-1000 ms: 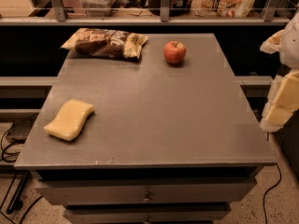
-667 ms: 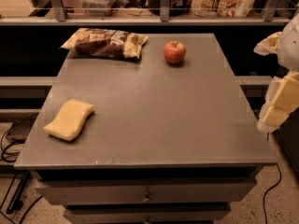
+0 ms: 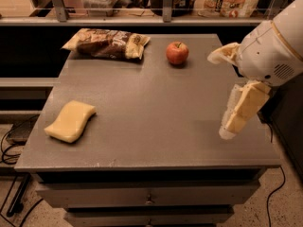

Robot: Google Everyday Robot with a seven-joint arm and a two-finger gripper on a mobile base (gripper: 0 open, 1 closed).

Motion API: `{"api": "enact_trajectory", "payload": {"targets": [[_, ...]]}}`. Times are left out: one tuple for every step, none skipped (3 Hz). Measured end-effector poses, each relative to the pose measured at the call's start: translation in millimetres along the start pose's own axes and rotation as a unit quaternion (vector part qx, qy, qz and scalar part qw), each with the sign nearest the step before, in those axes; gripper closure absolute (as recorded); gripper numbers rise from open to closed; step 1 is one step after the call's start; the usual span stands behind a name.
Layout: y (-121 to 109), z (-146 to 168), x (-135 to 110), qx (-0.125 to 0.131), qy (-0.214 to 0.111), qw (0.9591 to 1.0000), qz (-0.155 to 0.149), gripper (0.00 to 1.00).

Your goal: Pick sponge

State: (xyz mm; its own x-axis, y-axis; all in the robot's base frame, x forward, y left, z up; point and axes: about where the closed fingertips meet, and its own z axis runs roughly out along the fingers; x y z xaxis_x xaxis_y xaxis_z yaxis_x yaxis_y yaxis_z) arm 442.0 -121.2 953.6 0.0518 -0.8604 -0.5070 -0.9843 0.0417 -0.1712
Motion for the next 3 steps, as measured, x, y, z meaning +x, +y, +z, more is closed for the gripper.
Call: {"api": "enact_trajectory", "payload": {"targets": [[0, 0, 0, 0.000, 0.000, 1.0000, 0.000, 0.00], [1, 21, -8, -0.024, -0.023, 0.9994, 0.010, 0.00], [3, 50, -33, -0.052, -0.061, 0.9967, 0.006, 0.00]]}}
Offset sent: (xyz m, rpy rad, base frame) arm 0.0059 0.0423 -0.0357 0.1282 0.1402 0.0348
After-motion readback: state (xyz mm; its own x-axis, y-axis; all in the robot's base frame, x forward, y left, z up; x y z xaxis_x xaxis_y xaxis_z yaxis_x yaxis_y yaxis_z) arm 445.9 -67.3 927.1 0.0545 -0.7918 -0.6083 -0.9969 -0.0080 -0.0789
